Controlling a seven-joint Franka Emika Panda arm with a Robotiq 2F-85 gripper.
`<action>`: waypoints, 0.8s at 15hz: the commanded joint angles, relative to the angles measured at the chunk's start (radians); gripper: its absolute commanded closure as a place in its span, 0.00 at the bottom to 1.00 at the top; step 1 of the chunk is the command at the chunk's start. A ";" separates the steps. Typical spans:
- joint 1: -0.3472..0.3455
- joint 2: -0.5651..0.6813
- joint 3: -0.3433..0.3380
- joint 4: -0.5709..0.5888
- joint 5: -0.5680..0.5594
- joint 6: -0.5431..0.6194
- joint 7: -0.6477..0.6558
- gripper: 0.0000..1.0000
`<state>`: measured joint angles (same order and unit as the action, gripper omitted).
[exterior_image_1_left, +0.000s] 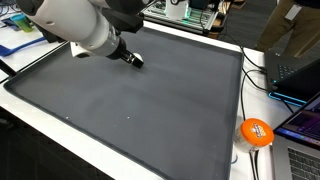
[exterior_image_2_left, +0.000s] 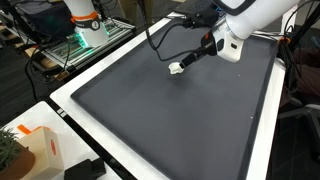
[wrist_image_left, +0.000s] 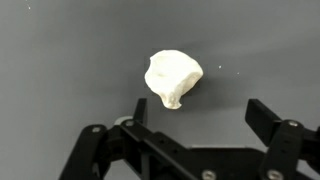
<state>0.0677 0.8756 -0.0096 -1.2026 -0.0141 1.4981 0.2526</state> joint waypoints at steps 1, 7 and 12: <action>0.003 0.088 -0.010 0.100 0.010 -0.074 0.011 0.00; 0.004 0.131 -0.018 0.154 0.004 -0.114 0.009 0.00; 0.004 0.143 -0.018 0.186 0.003 -0.175 0.005 0.00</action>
<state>0.0675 0.9900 -0.0200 -1.0654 -0.0147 1.3759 0.2538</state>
